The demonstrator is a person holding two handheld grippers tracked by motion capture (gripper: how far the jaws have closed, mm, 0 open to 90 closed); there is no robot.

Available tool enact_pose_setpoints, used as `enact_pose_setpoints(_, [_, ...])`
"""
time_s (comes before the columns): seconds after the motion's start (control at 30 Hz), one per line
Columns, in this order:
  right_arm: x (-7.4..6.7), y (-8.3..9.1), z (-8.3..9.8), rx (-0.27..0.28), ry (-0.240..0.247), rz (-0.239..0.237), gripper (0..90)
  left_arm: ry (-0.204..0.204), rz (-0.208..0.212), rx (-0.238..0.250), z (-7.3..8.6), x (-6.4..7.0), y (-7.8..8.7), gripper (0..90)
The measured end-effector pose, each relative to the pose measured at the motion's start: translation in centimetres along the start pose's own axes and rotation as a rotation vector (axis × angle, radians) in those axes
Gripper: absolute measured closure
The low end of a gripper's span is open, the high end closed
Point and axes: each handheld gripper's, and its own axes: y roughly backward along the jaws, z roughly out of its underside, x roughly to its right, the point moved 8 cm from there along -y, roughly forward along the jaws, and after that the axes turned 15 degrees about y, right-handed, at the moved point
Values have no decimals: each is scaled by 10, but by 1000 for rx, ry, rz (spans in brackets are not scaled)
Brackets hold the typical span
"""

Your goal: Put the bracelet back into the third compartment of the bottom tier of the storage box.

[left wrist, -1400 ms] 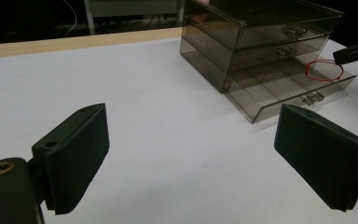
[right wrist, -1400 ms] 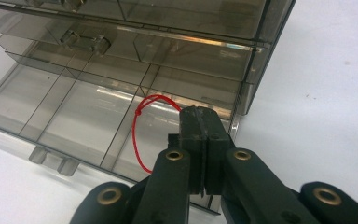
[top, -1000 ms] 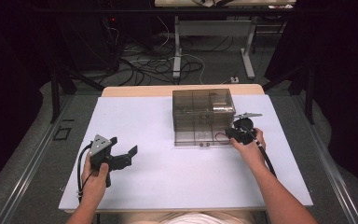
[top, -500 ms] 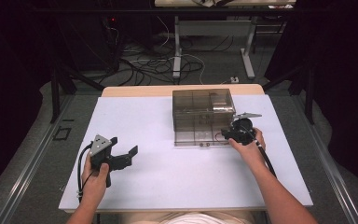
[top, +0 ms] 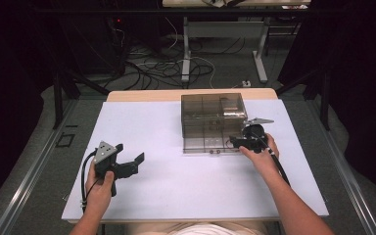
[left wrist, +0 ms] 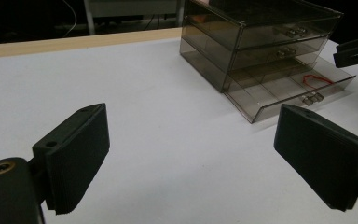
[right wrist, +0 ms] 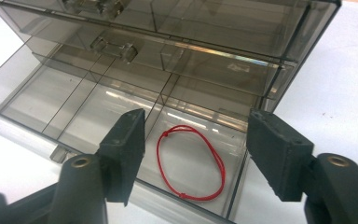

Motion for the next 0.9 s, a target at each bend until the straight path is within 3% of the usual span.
enact_pose_setpoints(0.27, [0,6,-3,14,24,-9,299,4,-5,4,0,-1,-1,108])
enact_pose_setpoints(0.7, [1,16,-6,31,43,-22,283,12,-5,3,0,0,-4,108])
enact_pose_setpoints(0.9, [0,17,-4,22,23,-31,207,18,-2,6,-1,0,-5,109])
